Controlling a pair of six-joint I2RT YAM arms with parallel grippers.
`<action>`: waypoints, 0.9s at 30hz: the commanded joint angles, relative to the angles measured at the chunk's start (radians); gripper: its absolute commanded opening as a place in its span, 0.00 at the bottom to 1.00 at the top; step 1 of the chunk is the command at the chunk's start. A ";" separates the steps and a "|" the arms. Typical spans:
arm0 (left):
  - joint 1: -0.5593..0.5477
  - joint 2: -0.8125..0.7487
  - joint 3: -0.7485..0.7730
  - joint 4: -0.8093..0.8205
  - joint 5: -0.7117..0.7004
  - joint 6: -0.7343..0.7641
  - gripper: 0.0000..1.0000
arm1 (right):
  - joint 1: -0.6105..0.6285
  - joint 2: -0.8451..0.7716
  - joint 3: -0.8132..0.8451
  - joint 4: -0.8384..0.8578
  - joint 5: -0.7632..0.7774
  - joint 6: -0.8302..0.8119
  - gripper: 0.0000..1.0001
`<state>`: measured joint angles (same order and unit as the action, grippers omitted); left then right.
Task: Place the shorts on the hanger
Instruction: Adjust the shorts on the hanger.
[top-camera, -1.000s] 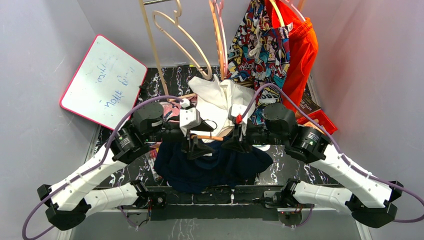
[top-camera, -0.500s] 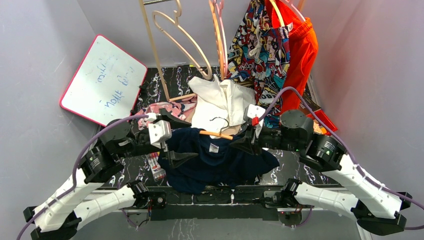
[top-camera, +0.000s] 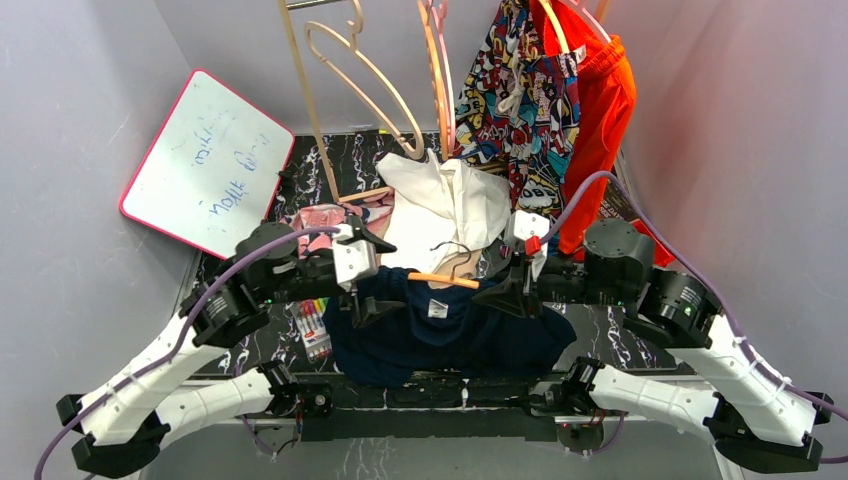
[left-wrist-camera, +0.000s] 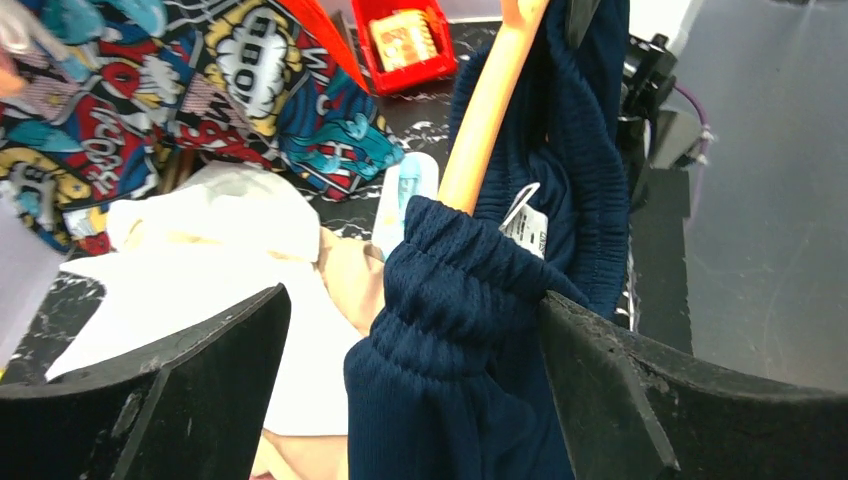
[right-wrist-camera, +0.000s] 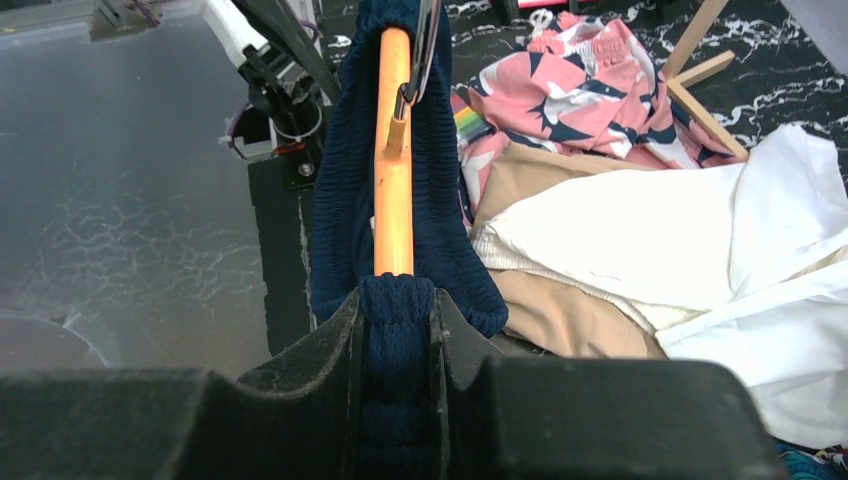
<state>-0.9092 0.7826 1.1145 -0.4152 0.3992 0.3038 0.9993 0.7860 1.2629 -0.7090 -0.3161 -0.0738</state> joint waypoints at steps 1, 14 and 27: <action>0.000 0.071 0.061 -0.037 0.131 0.033 0.87 | -0.001 -0.031 0.085 0.094 -0.048 0.014 0.00; 0.001 0.090 0.065 0.013 0.153 0.020 0.00 | -0.001 -0.024 0.089 0.081 0.004 0.029 0.30; 0.001 0.072 0.052 0.078 0.139 -0.017 0.00 | -0.002 0.042 0.176 0.165 0.074 0.057 0.66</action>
<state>-0.9115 0.8646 1.1355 -0.4442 0.5121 0.3126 0.9958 0.7856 1.4033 -0.6479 -0.2882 -0.0471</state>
